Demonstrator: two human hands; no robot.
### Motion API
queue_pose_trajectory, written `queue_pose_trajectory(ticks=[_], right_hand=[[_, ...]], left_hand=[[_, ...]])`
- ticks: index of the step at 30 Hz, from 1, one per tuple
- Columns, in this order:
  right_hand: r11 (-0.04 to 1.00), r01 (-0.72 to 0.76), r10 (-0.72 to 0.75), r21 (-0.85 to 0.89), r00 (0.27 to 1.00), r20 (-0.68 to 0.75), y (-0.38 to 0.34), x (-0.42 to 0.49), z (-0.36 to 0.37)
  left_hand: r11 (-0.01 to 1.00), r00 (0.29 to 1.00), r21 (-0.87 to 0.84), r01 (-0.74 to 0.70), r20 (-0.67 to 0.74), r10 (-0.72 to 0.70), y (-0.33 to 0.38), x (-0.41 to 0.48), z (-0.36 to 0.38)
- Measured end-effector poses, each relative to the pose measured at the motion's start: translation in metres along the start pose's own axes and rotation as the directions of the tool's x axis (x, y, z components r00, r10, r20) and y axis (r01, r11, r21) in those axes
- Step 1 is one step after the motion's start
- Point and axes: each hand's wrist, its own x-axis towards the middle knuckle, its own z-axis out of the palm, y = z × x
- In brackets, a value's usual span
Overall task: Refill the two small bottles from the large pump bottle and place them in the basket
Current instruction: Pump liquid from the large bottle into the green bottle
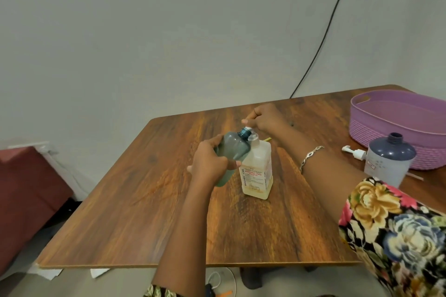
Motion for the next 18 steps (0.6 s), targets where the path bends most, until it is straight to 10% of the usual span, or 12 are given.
queue_pose_trajectory(ticks=[18], right_hand=[[0.997,-0.051,0.050,-0.054,0.999,-0.022,-0.004,-0.009,0.002]], left_hand=[[1.000,1.000,0.000,0.021,0.005,-0.021,-0.004,-0.005,0.004]])
